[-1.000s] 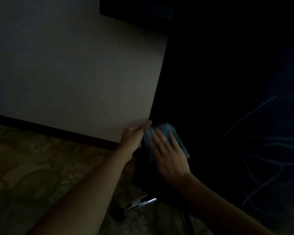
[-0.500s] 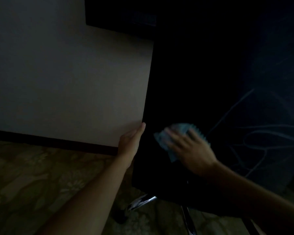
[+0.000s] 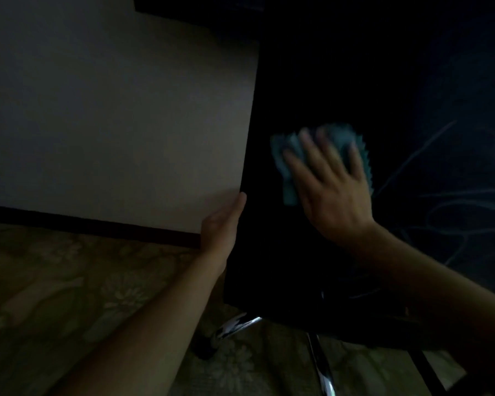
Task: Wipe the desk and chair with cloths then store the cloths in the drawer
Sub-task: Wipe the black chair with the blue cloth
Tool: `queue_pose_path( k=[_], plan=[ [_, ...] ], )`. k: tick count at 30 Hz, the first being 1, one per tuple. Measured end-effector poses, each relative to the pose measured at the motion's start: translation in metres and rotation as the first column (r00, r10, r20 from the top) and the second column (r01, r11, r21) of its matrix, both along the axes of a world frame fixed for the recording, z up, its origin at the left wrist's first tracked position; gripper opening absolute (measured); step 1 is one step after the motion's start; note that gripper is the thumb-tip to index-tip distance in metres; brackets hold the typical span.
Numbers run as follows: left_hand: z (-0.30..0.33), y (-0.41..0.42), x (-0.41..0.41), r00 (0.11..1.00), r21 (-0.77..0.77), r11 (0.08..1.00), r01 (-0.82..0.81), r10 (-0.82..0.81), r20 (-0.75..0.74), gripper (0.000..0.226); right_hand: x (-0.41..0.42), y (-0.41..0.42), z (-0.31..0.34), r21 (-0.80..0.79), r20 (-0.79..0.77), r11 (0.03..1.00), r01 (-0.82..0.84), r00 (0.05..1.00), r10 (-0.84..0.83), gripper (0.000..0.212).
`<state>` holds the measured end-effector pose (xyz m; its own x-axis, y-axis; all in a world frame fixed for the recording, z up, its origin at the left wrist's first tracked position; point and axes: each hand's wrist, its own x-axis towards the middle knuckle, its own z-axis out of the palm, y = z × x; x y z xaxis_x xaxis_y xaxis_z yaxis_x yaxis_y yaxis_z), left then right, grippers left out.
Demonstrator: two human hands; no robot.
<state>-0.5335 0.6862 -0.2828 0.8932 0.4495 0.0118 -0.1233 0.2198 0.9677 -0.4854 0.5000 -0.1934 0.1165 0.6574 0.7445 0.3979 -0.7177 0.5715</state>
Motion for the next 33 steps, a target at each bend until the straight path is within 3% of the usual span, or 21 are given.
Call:
queue_pose_path(
  k=[2, 3, 5, 7, 9, 14, 16, 18, 20, 24, 26, 28, 31, 33],
  plan=[
    [-0.002, -0.003, 0.003, 1.000, -0.030, 1.000, 0.002, -0.002, -0.019, 0.032, -0.002, 0.020, 0.009, 0.192, 0.007, 0.981, 0.000, 1.000, -0.001, 0.051],
    [-0.002, -0.004, 0.004, 0.999, -0.026, 1.000, -0.013, 0.012, -0.030, 0.030, -0.003, 0.028, -0.005, 0.210, -0.009, 0.978, 0.010, 1.000, -0.009, 0.052],
    [-0.006, -0.001, 0.008, 0.996, -0.006, 0.997, -0.080, 0.080, -0.030, 0.028, -0.007, 0.038, -0.067, 0.062, -0.109, 0.998, 0.005, 0.994, 0.001, 0.066],
    [-0.008, 0.000, 0.008, 0.998, -0.005, 0.998, -0.067, 0.067, -0.007, 0.033, -0.014, 0.034, -0.136, -0.243, -0.226, 0.969, 0.038, 0.969, -0.095, 0.093],
    [-0.009, 0.000, 0.006, 1.000, -0.012, 1.000, -0.007, 0.007, 0.010, 0.041, -0.014, 0.030, -0.152, -0.372, -0.237, 0.927, 0.045, 0.961, -0.142, 0.102],
    [-0.010, 0.006, 0.003, 0.997, -0.078, 0.996, 0.036, -0.041, -0.064, 0.048, -0.011, 0.044, -0.094, -0.102, -0.199, 0.991, -0.082, 0.978, 0.061, 0.049],
    [-0.014, 0.011, 0.002, 0.994, -0.080, 0.993, 0.082, -0.087, -0.062, 0.047, -0.016, 0.041, -0.123, -0.105, -0.234, 0.993, -0.051, 0.972, 0.025, 0.055],
    [-0.025, 0.018, 0.003, 0.994, -0.062, 0.994, 0.095, -0.098, -0.049, 0.048, -0.016, 0.030, -0.159, -0.215, -0.264, 0.976, -0.030, 0.964, -0.028, 0.074],
    [-0.037, 0.024, 0.001, 0.989, -0.028, 0.991, 0.133, -0.135, -0.069, 0.050, -0.011, 0.026, -0.155, -0.274, -0.226, 0.961, -0.032, 0.974, -0.033, 0.079],
    [-0.063, 0.024, -0.005, 0.951, -0.109, 0.968, 0.227, -0.245, -0.189, 0.051, -0.012, 0.050, -0.105, 0.042, -0.166, 0.998, -0.046, 0.985, 0.052, 0.048],
    [-0.077, 0.019, -0.008, 0.942, -0.136, 0.968, 0.211, -0.238, -0.235, 0.050, -0.014, 0.057, -0.116, 0.102, -0.165, 0.994, -0.042, 0.985, 0.059, 0.047],
    [-0.092, 0.016, -0.010, 0.936, -0.120, 0.976, 0.180, -0.208, -0.283, 0.052, -0.019, 0.051, -0.168, -0.084, -0.232, 0.996, -0.042, 0.972, 0.022, 0.062],
    [-0.107, 0.016, -0.011, 0.932, -0.166, 0.969, 0.184, -0.226, -0.284, 0.048, -0.017, 0.027, -0.226, -0.491, -0.271, 0.866, -0.096, 0.961, -0.047, 0.089],
    [-0.114, 0.018, -0.011, 0.939, -0.210, 0.964, 0.164, -0.218, -0.268, 0.049, -0.008, 0.033, -0.212, -0.471, -0.211, 0.873, -0.131, 0.977, 0.033, 0.076]
  ],
)
